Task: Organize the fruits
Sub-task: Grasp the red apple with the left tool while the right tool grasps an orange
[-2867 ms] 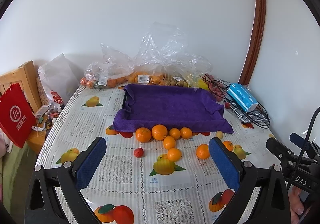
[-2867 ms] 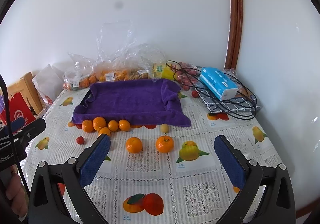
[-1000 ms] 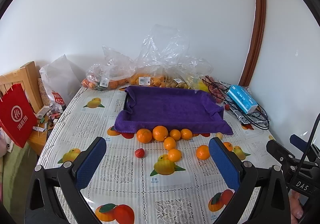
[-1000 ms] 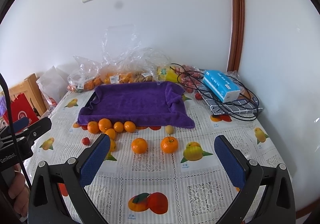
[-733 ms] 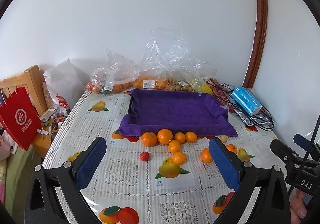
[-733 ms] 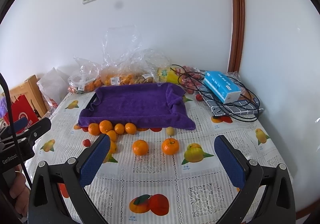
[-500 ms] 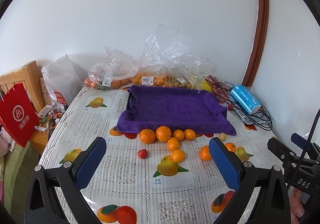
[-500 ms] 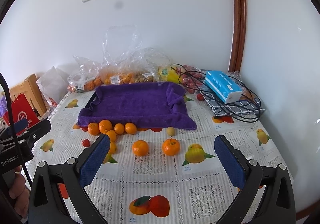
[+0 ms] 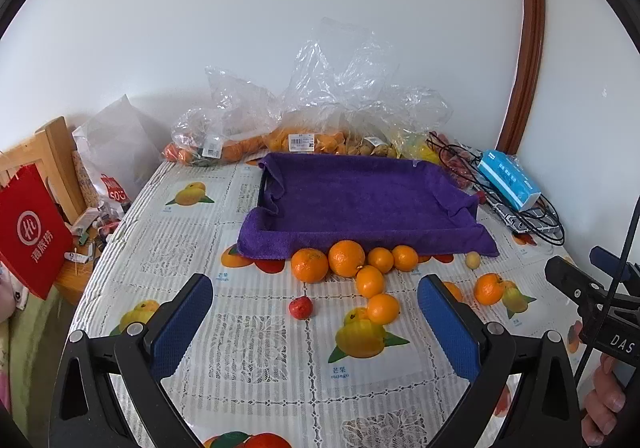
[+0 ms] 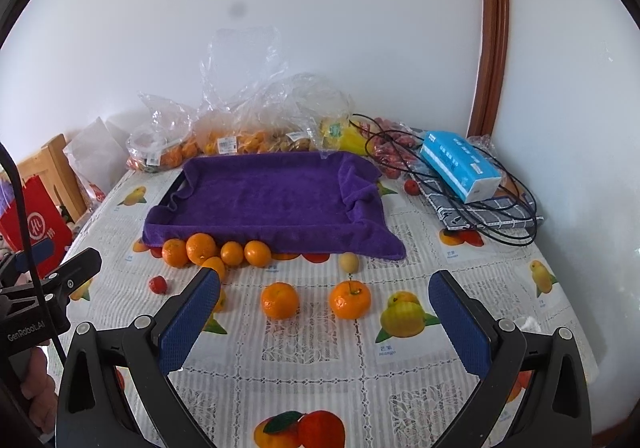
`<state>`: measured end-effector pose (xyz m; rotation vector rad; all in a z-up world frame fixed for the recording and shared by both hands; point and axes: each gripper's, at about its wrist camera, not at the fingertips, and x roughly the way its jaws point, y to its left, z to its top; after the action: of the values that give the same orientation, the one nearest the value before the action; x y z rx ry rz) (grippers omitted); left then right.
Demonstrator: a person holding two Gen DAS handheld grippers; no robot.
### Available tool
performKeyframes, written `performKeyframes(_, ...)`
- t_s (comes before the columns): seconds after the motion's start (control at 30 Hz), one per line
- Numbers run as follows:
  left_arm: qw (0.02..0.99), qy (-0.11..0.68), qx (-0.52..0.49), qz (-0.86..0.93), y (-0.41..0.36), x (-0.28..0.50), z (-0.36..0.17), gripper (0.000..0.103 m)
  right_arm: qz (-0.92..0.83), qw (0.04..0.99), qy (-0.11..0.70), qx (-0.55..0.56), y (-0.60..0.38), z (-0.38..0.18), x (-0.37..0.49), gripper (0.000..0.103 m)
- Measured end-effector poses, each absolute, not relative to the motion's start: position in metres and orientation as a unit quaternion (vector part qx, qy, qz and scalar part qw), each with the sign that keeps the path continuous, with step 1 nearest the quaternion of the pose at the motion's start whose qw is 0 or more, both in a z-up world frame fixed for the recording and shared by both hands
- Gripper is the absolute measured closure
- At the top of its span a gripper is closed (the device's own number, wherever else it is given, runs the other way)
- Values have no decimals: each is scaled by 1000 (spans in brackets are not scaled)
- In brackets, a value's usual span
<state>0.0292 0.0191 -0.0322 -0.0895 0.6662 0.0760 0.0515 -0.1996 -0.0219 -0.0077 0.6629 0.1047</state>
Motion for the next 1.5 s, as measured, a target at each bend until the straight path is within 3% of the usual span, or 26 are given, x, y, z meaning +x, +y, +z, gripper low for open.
performKeyframes(0.43, 923, 378, -63, 32, 41, 81, -92, 0, 44, 925, 374, 45, -210, -82, 103, 3)
performKeyframes(0.8, 913, 399, -79, 29, 55, 102, -117, 5, 45, 914, 401, 33, -196, -115, 131, 29)
performKeyframes(0.93, 910, 404, -86, 37, 61, 105, -123, 13, 43, 917, 396, 15, -188, -115, 134, 38)
performKeyframes(1.5, 907, 406, -106, 27, 66, 105, -128, 15, 7, 908, 419, -10, -210, -136, 138, 38)
